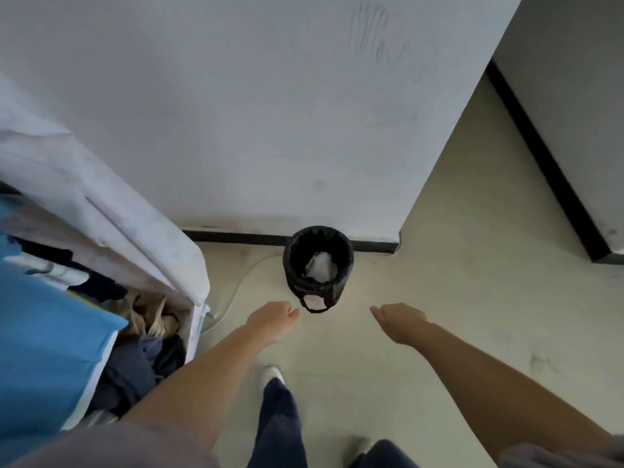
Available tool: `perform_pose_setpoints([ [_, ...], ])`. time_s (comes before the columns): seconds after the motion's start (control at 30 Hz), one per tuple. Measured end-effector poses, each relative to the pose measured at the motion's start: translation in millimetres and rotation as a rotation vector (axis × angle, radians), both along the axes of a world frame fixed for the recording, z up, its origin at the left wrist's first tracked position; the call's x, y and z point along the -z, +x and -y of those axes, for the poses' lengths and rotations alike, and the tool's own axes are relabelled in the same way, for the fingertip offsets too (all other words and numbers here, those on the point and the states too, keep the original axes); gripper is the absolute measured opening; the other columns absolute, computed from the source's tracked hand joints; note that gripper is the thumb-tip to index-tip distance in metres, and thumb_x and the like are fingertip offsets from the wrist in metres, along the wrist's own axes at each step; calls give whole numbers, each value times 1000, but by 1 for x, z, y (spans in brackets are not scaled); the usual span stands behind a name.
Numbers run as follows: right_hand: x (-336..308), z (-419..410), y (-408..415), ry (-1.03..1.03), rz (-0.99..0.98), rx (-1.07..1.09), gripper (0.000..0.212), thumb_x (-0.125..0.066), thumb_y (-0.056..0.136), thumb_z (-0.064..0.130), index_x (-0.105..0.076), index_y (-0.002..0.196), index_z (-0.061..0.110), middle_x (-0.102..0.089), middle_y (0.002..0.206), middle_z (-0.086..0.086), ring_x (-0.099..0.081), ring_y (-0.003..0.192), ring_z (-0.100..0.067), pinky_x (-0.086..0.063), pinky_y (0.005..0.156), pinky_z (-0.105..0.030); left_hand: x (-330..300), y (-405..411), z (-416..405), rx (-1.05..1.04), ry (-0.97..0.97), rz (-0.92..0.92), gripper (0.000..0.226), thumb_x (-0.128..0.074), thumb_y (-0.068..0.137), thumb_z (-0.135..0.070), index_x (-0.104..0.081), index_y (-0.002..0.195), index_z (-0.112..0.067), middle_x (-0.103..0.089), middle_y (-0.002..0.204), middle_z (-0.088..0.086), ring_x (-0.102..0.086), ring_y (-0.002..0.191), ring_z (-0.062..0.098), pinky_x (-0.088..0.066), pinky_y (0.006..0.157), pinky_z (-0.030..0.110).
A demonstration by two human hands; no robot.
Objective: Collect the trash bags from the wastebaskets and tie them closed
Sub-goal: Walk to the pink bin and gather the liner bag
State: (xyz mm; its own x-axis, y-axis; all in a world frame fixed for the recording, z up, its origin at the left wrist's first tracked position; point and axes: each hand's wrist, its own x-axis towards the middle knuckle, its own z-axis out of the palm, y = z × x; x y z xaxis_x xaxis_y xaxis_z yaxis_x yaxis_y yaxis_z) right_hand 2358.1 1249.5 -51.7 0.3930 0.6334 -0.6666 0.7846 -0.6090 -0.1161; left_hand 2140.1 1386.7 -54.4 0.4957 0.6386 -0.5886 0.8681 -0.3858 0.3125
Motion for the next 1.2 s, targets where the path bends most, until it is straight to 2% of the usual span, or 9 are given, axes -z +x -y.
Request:
perform_pose_setpoints([
  [0.17, 57, -60, 21, -26, -82, 141, 55, -17, 100, 44, -56, 116, 9, -60, 123, -14, -56, 114, -30, -42, 94, -37, 58, 23, -65, 65, -46, -36, 39, -32, 98, -40, -36, 67, -17, -43, 67, -2, -49, 74, 23, -35, 67, 31],
  [0.43, 239, -140, 67, 54, -207, 283, 47, -19, 99, 44, -45, 72, 16, -66, 104, -15, -63, 97, -32, -48, 88, -36, 237, 78, -135, -70, -34, -27, 33, -31, 99, -39, -51, 97, -13, -55, 85, 1, -57, 86, 24, -39, 69, 32],
  [0.6, 337, -171, 94, 205, -169, 343, 36, -22, 102, 22, -47, 123, 5, -51, 127, -21, -50, 117, -35, -43, 97, -40, 346, 107, -168, -273, 123, 64, 51, -37, 98, -39, -36, 139, -9, -48, 134, 14, -48, 123, 31, -45, 97, 42],
  [0.67, 377, -185, 105, 300, -171, 384, 41, -27, 101, 28, -40, 133, 4, -46, 132, -21, -46, 120, -36, -39, 99, -43, 390, 114, -191, -367, 179, 85, 61, -39, 97, -41, -25, 145, -6, -40, 142, 18, -40, 131, 34, -41, 103, 45],
  [0.8, 444, -222, 130, 520, -309, 635, 55, -31, 98, 46, -33, 138, 8, -44, 136, -20, -45, 123, -37, -39, 101, -46, 469, 121, -227, -642, 96, 423, 61, -42, 95, -41, -29, 142, -3, -47, 138, 19, -47, 125, 38, -42, 103, 47],
  [0.9, 468, -242, 149, 684, -576, 783, 52, -30, 96, 50, -33, 135, 16, -52, 124, -10, -57, 100, -26, -55, 71, -40, 494, 127, -248, -774, 65, 724, 43, -40, 96, -35, -44, 131, -10, -57, 119, 9, -54, 114, 31, -43, 94, 39],
  [0.97, 473, -251, 159, 693, -587, 740, 52, -27, 96, 52, -33, 136, 20, -53, 123, -10, -58, 92, -23, -51, 56, -30, 493, 129, -259, -740, 19, 747, 48, -37, 96, -41, -42, 134, -12, -54, 120, 6, -53, 113, 28, -43, 94, 37],
  [1.1, 465, -257, 158, 757, -497, 722, 49, -25, 99, 43, -32, 139, 14, -50, 123, -10, -54, 105, -30, -45, 77, -35, 485, 124, -259, -849, -221, 667, 78, -30, 84, -72, -49, 135, -16, -58, 129, 10, -57, 113, 31, -49, 97, 43],
  [1.2, 471, -251, 153, 746, -698, 815, 42, -28, 99, 43, -39, 131, 19, -57, 115, -7, -58, 93, -22, -48, 74, -33, 486, 116, -242, -858, -372, 687, 95, -30, 69, -85, -51, 134, -18, -60, 128, 6, -58, 115, 26, -45, 103, 45],
])
